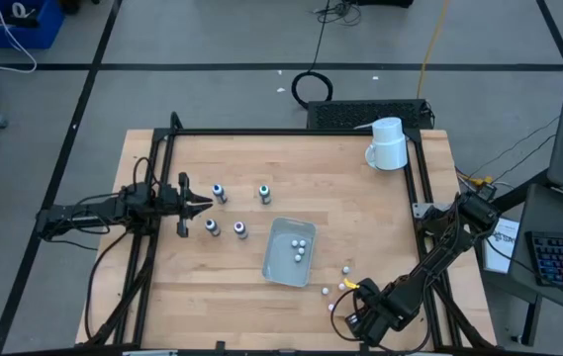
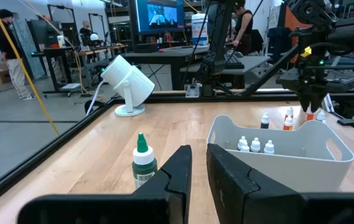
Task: Pick & Place food coloring
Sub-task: Put the small yellow food coloring bottle into the white bin
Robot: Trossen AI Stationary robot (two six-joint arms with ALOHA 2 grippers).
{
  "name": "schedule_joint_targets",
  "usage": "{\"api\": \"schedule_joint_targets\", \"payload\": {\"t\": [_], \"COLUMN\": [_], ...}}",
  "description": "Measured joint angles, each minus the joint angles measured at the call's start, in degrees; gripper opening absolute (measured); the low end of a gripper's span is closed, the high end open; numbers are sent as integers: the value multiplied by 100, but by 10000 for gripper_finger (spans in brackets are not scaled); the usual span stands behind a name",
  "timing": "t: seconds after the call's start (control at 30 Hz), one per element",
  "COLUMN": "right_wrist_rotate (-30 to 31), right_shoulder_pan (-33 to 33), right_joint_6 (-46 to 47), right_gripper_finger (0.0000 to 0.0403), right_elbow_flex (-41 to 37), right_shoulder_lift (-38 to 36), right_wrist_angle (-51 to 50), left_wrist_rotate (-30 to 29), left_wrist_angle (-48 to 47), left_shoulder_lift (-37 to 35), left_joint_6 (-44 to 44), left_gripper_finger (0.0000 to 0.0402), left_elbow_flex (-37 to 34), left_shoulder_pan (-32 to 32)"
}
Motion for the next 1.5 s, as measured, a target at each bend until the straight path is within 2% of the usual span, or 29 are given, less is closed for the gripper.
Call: {"api": "schedule_joint_targets", "payload": {"t": [0.43,0.67,0.97,1.1,1.27,1.4,1.5], "right_wrist_rotate": [-10,20,848,1407,2083,2187,1942], "right_shoulder_pan": [-2,-74,-303,-622,-1364,-2104,-2691], "right_joint_6": [-33,-243,-705,-1525,-3397,-5243,-6554], "right_gripper_finger": [54,50,49,49,48,48,47], "right_elbow_flex": [2,157,573,575,575,575,575], "right_shoulder_lift": [-1,-308,-1069,-1433,-1692,-1746,-1746], "right_wrist_angle": [63,-69,-1231,-1485,-1339,-743,-43], "left_wrist_rotate": [0,0,0,0,0,0,0], "left_wrist_angle": [0,0,0,0,0,0,0], "left_shoulder_lift": [0,0,2,1,1,0,0], "left_joint_6": [0,-1,1,1,0,-1,0], "left_gripper_finger": [58,58,58,58,58,58,58], "left_elbow_flex": [0,1,-1,1,-2,-1,-1], "left_shoulder_pan": [-2,-1,1,0,0,-1,1]}}
